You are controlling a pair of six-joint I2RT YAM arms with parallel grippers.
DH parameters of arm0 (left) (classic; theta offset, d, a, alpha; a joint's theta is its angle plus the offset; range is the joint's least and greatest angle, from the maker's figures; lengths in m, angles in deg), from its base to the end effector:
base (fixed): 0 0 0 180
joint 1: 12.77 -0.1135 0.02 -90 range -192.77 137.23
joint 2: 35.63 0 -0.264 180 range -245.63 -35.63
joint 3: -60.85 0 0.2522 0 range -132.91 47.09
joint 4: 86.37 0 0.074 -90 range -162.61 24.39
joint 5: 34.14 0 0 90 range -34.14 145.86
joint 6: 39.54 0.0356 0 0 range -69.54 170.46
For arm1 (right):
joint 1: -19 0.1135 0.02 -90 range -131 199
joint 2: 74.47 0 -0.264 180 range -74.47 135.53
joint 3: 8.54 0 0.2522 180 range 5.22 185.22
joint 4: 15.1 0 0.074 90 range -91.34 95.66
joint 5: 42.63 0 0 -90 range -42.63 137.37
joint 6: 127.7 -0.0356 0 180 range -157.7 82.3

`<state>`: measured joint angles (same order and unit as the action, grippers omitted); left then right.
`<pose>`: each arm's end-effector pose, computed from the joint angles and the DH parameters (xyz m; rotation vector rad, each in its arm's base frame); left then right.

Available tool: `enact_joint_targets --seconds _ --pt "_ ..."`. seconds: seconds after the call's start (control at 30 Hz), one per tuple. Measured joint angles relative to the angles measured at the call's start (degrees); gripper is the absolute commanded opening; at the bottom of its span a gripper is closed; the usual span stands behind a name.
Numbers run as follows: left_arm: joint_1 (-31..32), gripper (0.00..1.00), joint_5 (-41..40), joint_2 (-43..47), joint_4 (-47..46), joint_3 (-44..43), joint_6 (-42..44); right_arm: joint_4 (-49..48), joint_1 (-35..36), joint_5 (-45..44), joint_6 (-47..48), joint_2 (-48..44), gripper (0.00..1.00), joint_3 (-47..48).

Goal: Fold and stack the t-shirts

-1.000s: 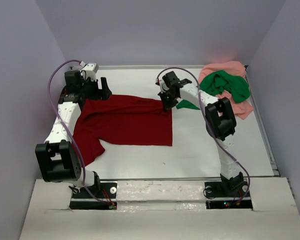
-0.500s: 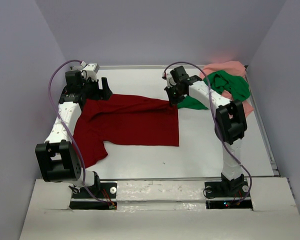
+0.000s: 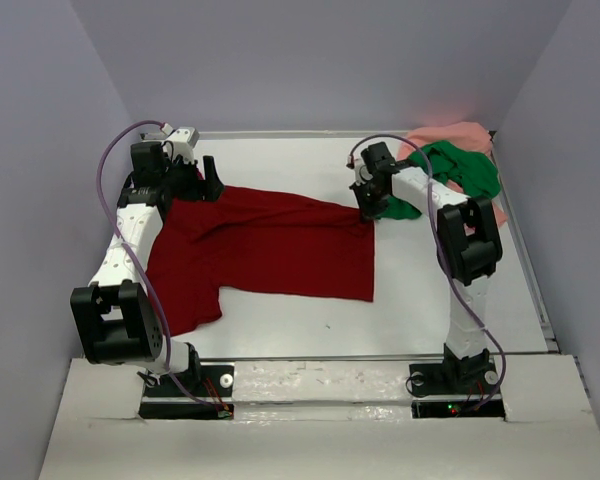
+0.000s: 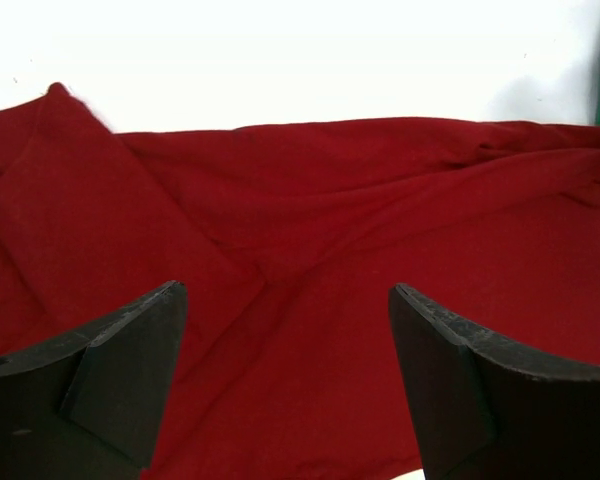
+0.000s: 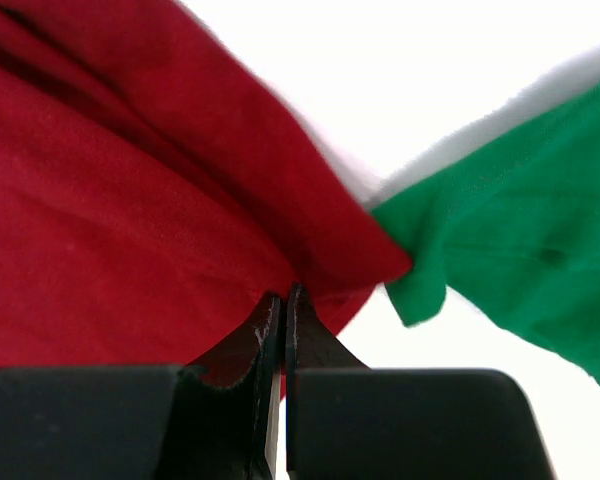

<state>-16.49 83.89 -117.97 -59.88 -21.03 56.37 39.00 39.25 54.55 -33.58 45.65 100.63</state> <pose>0.3314 0.0048 0.3253 0.3410 1.9743 -0.3906 0.4171 0.1586 0.1948 -0.6103 2.6477 0.2531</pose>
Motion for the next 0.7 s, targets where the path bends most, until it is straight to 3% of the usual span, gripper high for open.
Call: enact_joint_targets --seconds 0.7 --pt "0.8 0.91 0.0 -0.5 0.3 0.0 0.0 -2.9 -9.8 0.2 2.5 -6.9 0.0 -8.2"
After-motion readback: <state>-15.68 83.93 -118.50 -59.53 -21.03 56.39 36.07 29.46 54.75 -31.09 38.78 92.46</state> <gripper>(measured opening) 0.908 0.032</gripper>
